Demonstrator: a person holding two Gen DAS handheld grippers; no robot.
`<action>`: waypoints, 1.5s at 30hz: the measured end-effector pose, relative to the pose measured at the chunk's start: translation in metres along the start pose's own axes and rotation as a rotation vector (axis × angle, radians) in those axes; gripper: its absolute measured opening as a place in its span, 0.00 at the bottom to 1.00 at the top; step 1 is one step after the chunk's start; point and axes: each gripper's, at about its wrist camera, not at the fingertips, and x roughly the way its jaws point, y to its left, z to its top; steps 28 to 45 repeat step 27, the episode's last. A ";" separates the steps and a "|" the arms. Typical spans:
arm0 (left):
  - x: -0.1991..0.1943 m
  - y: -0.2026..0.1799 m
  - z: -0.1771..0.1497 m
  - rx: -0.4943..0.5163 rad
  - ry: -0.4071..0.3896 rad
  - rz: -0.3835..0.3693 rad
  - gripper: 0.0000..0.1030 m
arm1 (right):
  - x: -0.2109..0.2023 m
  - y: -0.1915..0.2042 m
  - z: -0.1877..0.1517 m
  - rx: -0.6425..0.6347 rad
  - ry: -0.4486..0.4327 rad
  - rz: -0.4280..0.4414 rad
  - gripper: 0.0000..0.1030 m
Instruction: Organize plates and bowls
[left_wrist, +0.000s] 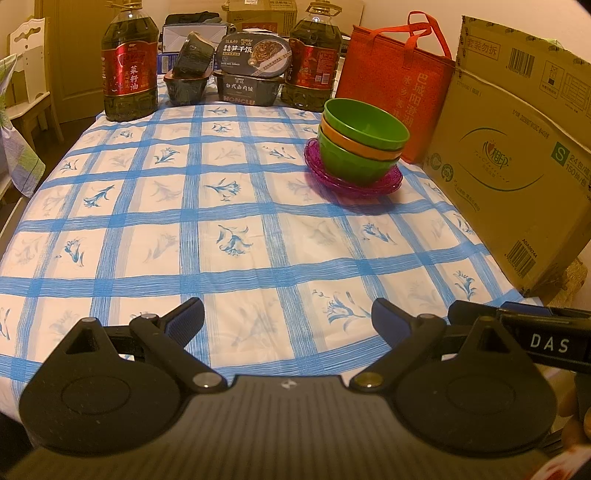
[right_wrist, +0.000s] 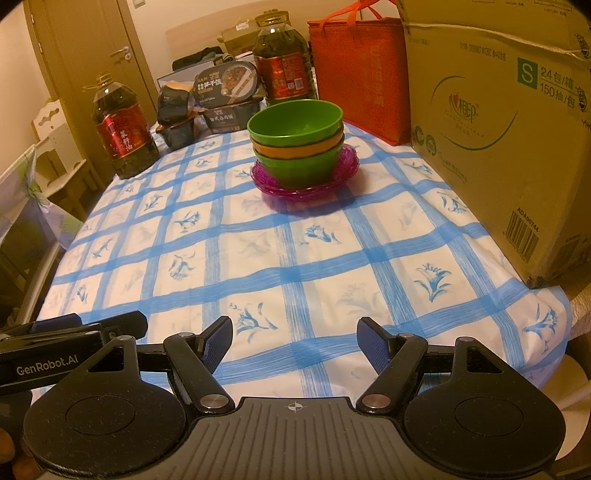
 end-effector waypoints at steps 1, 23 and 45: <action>0.000 0.000 0.000 0.000 0.000 0.000 0.93 | 0.000 0.000 0.000 0.000 0.000 0.000 0.72; 0.001 -0.002 -0.004 -0.003 0.004 -0.004 0.94 | 0.001 -0.002 -0.001 0.005 0.004 -0.004 0.72; 0.000 0.000 -0.004 -0.005 0.001 -0.019 0.94 | 0.001 -0.003 -0.001 0.004 0.003 -0.004 0.72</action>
